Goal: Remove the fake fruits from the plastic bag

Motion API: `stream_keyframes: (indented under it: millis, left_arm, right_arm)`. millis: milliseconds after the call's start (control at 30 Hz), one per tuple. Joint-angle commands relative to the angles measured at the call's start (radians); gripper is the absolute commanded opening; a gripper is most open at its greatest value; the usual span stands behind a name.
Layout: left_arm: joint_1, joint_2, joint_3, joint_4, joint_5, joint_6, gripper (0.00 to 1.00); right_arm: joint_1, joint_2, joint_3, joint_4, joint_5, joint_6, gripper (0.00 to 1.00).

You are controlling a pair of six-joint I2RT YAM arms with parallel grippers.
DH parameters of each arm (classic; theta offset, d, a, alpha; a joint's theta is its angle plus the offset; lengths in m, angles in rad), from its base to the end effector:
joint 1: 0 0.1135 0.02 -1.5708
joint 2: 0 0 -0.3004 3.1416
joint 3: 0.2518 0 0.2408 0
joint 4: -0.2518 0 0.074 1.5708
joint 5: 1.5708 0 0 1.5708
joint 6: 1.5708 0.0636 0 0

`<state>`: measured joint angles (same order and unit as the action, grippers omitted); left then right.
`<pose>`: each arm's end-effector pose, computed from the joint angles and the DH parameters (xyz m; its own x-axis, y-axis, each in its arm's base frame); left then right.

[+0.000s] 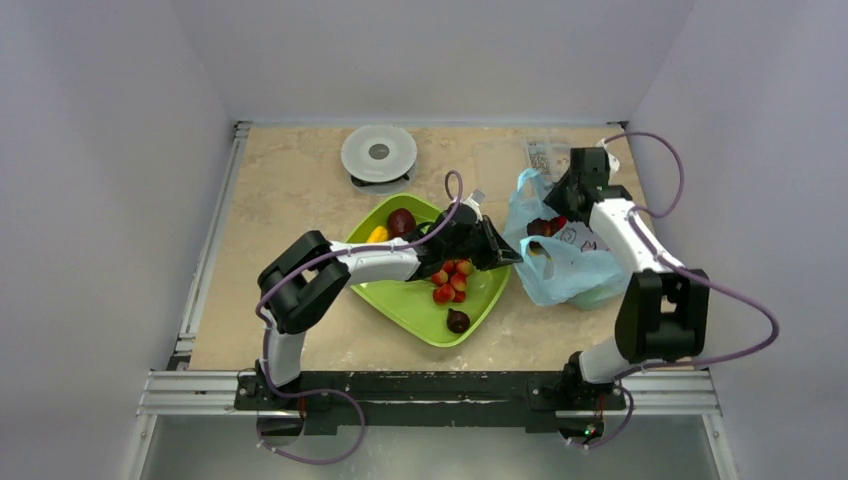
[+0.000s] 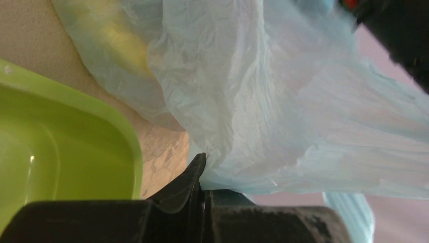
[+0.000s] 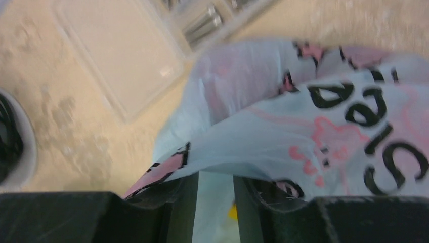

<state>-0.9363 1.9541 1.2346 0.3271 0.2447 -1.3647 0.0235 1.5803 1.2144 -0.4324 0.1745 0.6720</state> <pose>0.2678 -0.3898 0.2316 -0.9411 -0.3234 -0.0984 -0.0348 0.3823 -0.9234 0.3576 -0.0026 0.2886 -0.4993 0.6015 -0.6236 0.5224 0.7832 0.3372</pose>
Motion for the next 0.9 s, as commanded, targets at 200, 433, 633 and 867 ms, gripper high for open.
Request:
stream_keyframes:
  millis: [200, 433, 633, 867]
  left_arm:
    - [0.002, -0.057, 0.058, -0.071, 0.018, 0.1, 0.0]
    - [0.015, -0.059, 0.08, -0.104, 0.025, 0.103, 0.0]
    - [0.017, -0.062, 0.096, -0.118, 0.06, 0.13, 0.0]
    - [0.019, -0.037, 0.113, -0.109, 0.084, 0.115, 0.0]
  right_arm:
    - [0.024, -0.37, -0.325, -0.114, -0.148, -0.087, 0.36]
    - [0.024, -0.416, -0.371, -0.125, -0.132, -0.126, 0.47]
    - [0.024, -0.519, -0.279, -0.175, -0.248, -0.147, 0.64]
    - [0.067, -0.656, -0.26, -0.315, -0.288, -0.146, 0.83]
